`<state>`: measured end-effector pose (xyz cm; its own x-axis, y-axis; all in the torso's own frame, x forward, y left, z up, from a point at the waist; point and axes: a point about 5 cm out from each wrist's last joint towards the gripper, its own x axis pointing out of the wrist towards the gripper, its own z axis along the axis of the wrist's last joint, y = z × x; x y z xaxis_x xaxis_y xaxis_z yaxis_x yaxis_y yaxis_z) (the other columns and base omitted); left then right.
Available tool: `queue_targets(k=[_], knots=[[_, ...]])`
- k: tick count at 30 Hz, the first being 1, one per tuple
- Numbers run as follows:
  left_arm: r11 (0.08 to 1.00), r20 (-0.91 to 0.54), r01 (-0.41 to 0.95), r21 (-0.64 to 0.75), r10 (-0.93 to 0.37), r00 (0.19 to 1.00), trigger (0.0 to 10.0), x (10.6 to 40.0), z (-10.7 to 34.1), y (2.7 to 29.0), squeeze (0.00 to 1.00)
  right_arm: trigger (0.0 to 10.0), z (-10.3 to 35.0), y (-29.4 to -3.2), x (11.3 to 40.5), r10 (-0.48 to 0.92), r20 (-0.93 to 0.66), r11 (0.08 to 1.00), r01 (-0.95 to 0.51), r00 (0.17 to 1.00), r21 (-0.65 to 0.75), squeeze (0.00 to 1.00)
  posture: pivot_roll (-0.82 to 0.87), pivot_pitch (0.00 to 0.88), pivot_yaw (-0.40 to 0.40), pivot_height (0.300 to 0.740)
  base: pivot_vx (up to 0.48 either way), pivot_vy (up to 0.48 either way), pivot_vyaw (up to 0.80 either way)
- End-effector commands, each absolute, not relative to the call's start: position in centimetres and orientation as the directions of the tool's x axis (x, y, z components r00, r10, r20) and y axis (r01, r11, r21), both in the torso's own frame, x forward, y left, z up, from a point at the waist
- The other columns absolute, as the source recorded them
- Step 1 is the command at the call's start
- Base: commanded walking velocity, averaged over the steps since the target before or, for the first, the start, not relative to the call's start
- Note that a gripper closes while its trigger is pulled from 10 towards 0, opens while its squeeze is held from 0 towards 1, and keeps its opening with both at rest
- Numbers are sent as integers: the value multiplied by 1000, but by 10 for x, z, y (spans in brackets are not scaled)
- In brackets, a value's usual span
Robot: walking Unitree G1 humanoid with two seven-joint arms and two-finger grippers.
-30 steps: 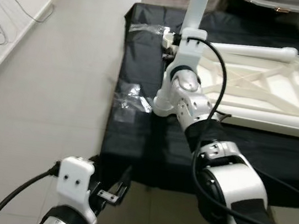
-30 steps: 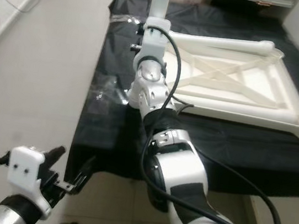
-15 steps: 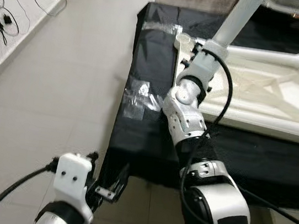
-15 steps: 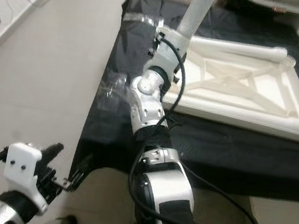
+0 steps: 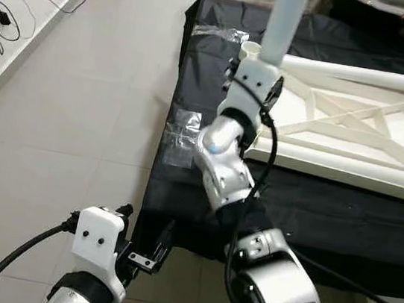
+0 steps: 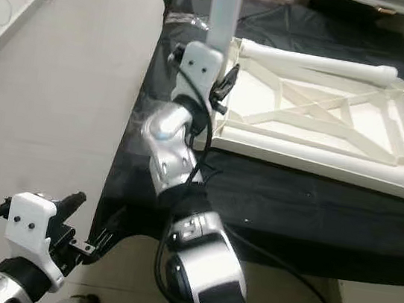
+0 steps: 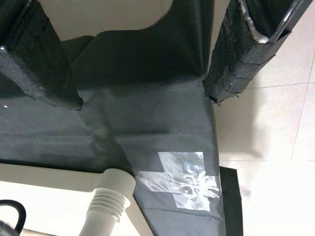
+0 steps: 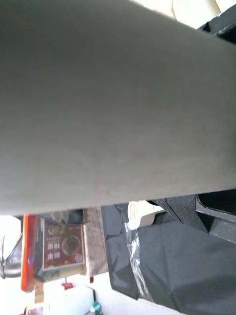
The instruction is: Building children table
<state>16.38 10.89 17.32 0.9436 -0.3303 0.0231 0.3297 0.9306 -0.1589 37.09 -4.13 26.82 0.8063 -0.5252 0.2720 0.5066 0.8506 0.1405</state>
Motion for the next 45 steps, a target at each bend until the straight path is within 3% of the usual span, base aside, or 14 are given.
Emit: queue_targets(k=[1,4,7,14,18,22,23,24,25,30,31,32,33,45], knots=[[930,-3,329,-162,-334,943,10000,162,168,108,0,10000,203,-50,371,-584,-21,811,584,812,33,0,65,269,-53,740,0,0,0],[930,-2,329,-164,-334,943,10000,163,169,107,0,10000,204,-52,374,-603,-73,793,607,794,56,0,74,269,-53,740,0,0,0],[930,-8,330,-161,-335,942,10000,162,168,109,0,10000,213,-50,383,-514,-104,850,522,851,71,0,73,269,-54,740,0,0,0],[935,-1,319,-157,-324,946,10000,167,166,111,0,10000,221,-59,392,-478,-182,859,501,859,109,0,64,251,-49,740,0,0,0],[940,11,312,-140,-314,950,10000,175,167,113,0,10000,277,-58,399,-306,56,902,271,950,336,0,53,219,-37,740,0,0,0],[946,12,293,-137,-294,956,10000,178,167,115,0,10000,295,-59,398,-257,147,908,186,955,375,0,53,216,-37,740,0,0,0],[948,17,286,-140,-287,958,10000,182,167,118,373,10000,309,-57,392,-151,251,922,45,956,384,0,47,198,-31,740,0,0,0],[948,17,286,-140,-287,958,10000,182,167,118,373,10000,309,-57,392,-151,251,922,45,956,384,0,47,198,-31,740,0,0,0],[949,22,279,-149,-278,960,10000,184,168,119,1000,10000,314,-55,388,-93,289,923,-25,953,383,0,45,189,-27,740,0,0,0],[959,13,268,-97,-268,963,10000,195,169,124,1000,10000,310,-46,378,115,317,889,-239,942,390,0,39,168,-20,740,0,0,0],[958,10,276,-77,-276,961,10000,198,169,124,937,10000,307,-44,375,163,322,877,-287,932,386,0,39,166,-20,740,0,0,0],[958,10,276,-77,-276,961,10000,198,169,124,937,10000,307,-44,375,163,322,877,-287,932,386,0,39,166,-20,740,0,0,0],[956,8,288,-59,-288,958,10000,201,170,123,0,10000,304,-43,372,198,321,863,-319,926,391,0,39,158,-19,740,0,0,0],[947,-10,256,196,-259,966,10000,245,173,130,0,10000,285,-36,353,395,317,765,-500,862,406,0,28,128,-16,740,0,0,0]])
